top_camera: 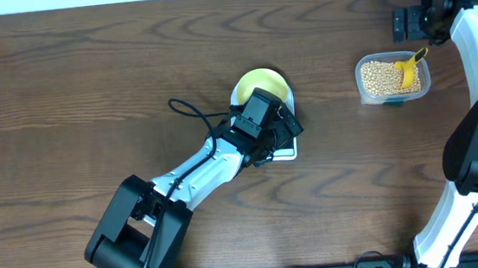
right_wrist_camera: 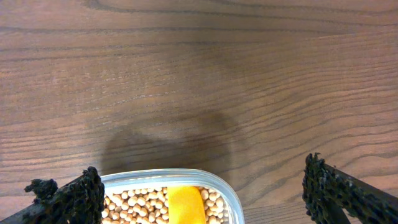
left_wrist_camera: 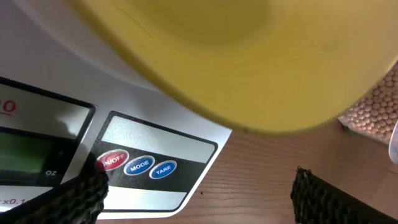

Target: Scoop item into bowl and weigh 50g on scale

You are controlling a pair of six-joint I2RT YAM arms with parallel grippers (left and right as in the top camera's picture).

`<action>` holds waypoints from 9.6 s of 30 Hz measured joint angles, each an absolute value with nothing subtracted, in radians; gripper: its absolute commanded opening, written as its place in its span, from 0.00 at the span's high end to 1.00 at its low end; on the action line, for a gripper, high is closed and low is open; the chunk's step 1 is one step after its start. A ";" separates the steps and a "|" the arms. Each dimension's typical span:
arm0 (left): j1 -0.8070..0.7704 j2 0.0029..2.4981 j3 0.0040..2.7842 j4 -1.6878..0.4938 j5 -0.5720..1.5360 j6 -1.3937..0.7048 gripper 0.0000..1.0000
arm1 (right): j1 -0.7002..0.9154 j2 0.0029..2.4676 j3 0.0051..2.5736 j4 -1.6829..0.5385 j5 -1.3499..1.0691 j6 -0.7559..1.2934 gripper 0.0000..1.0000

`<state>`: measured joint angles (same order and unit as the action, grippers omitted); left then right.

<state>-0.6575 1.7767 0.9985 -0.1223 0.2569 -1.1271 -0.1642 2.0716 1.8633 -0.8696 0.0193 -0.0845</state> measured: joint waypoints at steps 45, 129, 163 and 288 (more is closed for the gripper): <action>-0.651 1.788 1.009 -0.118 0.264 -1.156 0.02 | -0.164 2.072 1.863 -0.870 0.019 -0.084 0.01; -0.645 1.802 1.023 -0.104 0.202 -1.283 0.02 | -0.164 2.072 1.863 -0.870 0.019 -0.084 0.01; -0.624 1.677 1.006 -0.164 0.184 -1.117 0.03 | -0.164 2.072 1.863 -0.870 0.019 -0.084 0.01; -0.335 1.501 0.830 -0.525 -0.390 -0.760 0.02 | -0.164 2.072 1.863 -0.870 0.019 -0.084 0.01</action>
